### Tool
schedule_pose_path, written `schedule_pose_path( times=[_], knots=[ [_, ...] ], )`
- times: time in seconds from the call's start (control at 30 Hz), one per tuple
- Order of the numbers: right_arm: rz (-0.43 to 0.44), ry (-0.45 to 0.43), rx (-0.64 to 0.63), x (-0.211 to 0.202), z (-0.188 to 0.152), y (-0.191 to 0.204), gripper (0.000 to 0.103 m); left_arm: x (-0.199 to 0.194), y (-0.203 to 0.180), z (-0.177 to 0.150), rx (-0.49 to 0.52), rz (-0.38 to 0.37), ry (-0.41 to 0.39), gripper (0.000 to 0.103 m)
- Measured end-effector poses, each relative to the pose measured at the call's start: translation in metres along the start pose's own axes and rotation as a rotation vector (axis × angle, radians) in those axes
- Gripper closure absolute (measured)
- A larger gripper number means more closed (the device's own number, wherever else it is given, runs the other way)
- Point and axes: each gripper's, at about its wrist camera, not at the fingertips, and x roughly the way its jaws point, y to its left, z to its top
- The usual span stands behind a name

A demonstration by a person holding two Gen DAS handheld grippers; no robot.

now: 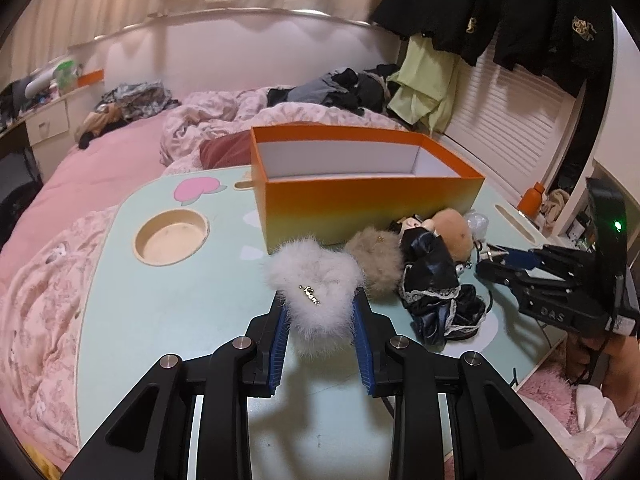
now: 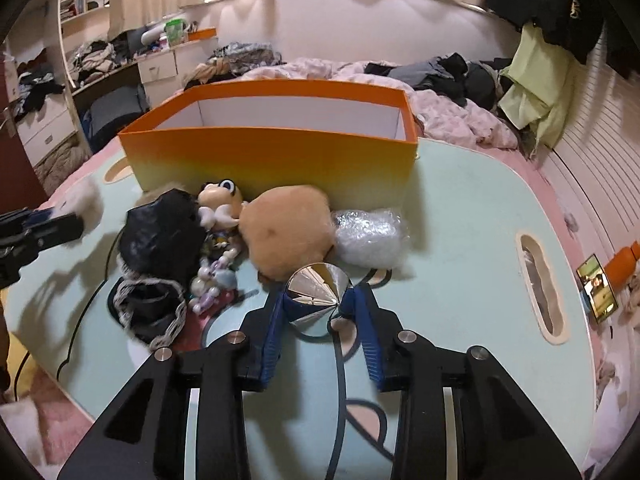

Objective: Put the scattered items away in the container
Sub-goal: 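Carry the pompom and cone into the orange box and release both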

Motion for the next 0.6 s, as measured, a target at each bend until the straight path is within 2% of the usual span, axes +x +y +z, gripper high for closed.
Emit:
schedule_pose_path(
  times=[0.23, 0.47, 0.6],
  knots=[
    [0.073, -0.080, 0.039, -0.028, -0.002, -0.010, 0.067, -0.008, -0.006, 0.015, 0.023, -0.020, -0.025, 0.075],
    [0.128, -0.177, 0.036, -0.045, 0.036, -0.008, 0.067, -0.009, -0.020, 0.048, 0.046, -0.032, -0.072, 0.075],
    [0.163, -0.195, 0.037, -0.038, 0.061, -0.006, 0.067, 0.000, -0.022, 0.070, 0.033, -0.037, -0.082, 0.075]
  ],
)
